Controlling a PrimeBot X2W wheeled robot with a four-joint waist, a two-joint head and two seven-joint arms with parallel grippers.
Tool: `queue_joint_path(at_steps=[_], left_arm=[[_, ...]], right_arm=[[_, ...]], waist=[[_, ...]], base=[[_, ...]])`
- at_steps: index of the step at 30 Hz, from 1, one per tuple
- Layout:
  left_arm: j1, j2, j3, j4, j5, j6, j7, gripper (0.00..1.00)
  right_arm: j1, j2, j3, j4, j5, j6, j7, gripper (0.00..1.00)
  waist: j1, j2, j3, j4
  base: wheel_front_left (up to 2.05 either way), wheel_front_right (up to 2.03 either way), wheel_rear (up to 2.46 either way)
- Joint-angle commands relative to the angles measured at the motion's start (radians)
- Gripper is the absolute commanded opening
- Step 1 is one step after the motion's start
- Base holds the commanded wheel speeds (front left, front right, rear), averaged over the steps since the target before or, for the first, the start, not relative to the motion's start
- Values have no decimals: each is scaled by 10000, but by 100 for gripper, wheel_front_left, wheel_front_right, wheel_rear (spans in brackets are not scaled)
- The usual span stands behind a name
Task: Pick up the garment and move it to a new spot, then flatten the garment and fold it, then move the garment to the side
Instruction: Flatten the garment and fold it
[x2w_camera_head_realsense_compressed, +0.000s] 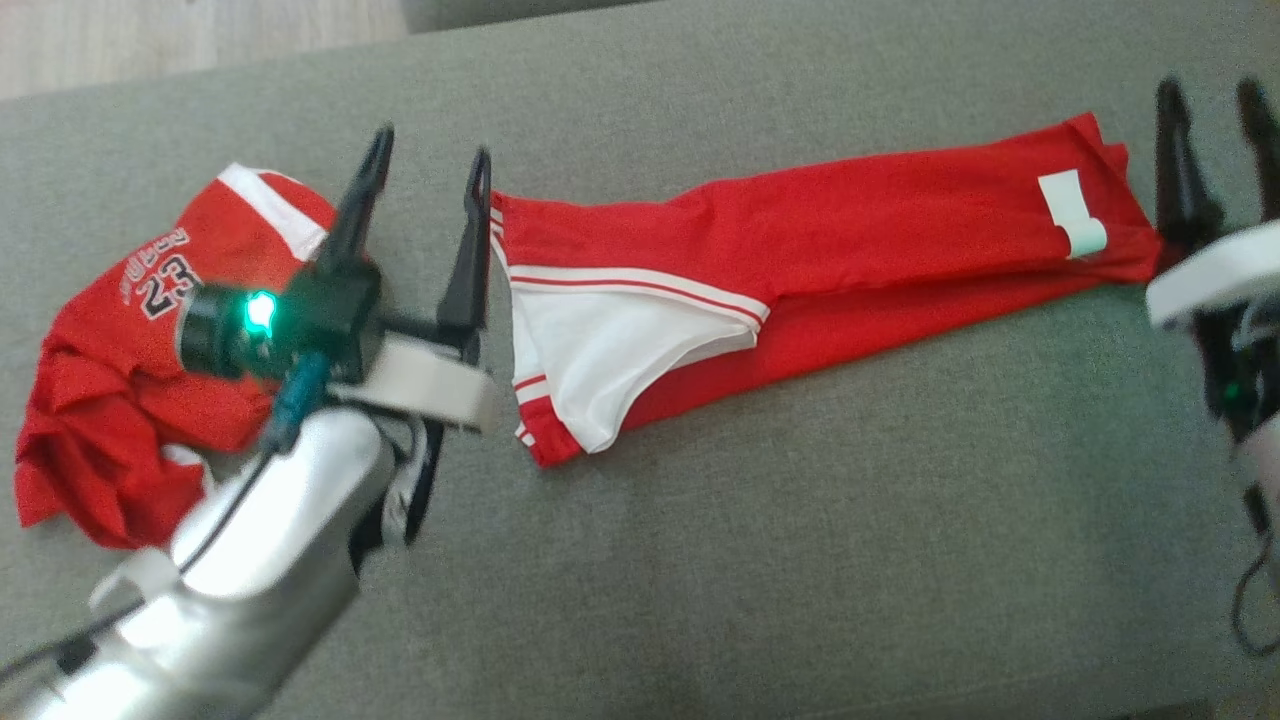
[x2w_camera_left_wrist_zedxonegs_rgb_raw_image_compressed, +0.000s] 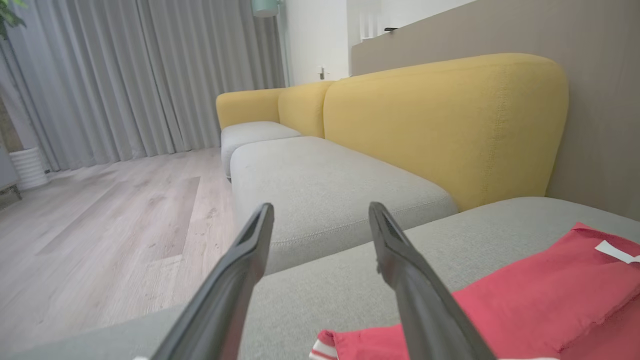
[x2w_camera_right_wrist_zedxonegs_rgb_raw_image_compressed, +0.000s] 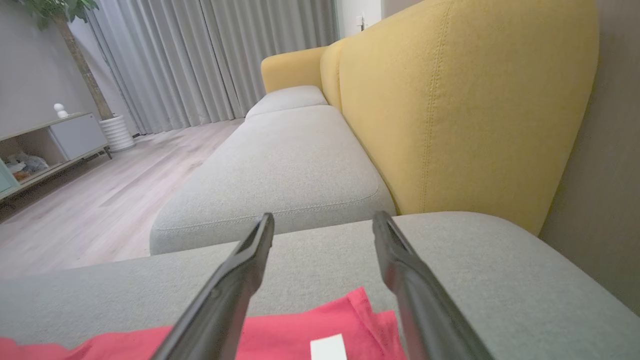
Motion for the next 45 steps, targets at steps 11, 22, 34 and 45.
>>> queue_joint_path(at_steps=[11,22,34,45], left_arm=[[3773,-1608,3679,-558,2082,-580,-191,100],[4499,-2843,5677,-467,3531,-2248,-192,100],[3881,-3406,6187,-122,4502,-3147,-192,100],[3694,-3737,6446,25,4902,-3598,-193,100]], right_arm=[[4485,2810,-3386,-3627,-3229,-9,-122,100],[4672,3166,-4004,-4436,-4292,-9,338,100],[2199,2391,-5943,-2826,-4903,-9,2585,100],[708,2281,-7729,-206,-6638,-9,3611,100]], waist=[[1,-1,-713,354],[1,-1,-137,432],[1,-1,1183,760],[1,-1,1513,1024]], base=[[0,0,0],[0,0,0],[0,0,0],[0,0,0]])
